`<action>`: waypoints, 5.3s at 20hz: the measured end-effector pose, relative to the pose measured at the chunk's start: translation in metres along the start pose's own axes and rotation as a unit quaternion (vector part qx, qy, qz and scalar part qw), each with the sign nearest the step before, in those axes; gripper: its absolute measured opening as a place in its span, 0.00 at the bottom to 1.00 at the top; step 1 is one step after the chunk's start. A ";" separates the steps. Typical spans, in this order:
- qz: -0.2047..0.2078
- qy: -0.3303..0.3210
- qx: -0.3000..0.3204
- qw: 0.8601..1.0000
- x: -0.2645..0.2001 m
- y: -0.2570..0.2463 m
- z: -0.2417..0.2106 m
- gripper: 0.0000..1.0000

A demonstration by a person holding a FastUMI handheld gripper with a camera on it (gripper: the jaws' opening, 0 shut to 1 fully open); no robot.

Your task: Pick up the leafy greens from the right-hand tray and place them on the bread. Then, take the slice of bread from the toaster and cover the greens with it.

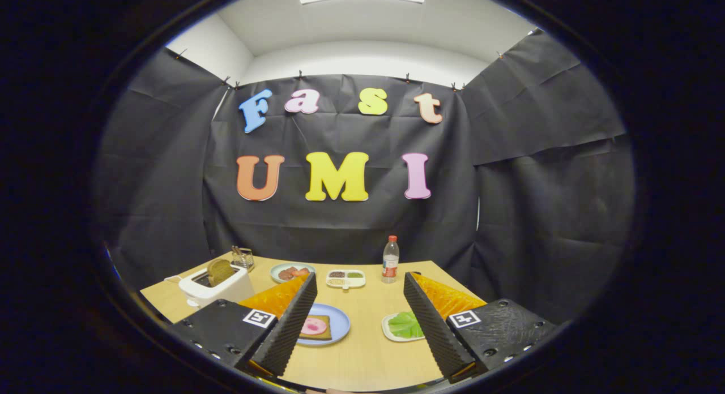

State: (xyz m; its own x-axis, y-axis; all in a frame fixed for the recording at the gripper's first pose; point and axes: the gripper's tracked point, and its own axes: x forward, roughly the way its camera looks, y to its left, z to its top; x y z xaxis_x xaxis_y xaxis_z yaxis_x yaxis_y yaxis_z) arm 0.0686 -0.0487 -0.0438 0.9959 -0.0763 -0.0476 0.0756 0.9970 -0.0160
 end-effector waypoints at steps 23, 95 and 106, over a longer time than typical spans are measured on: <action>-0.084 0.247 0.004 0.965 0.226 -0.195 -0.206 0.95; 0.098 0.185 -0.049 0.977 0.109 0.138 -0.115 0.00; 0.134 0.238 0.008 0.962 0.165 0.179 -0.182 0.00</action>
State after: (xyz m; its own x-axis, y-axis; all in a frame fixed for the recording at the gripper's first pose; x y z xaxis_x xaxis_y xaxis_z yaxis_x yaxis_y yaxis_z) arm 0.2376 0.1147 -0.2363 0.8449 0.1912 -0.4996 -0.1769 0.9813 0.0764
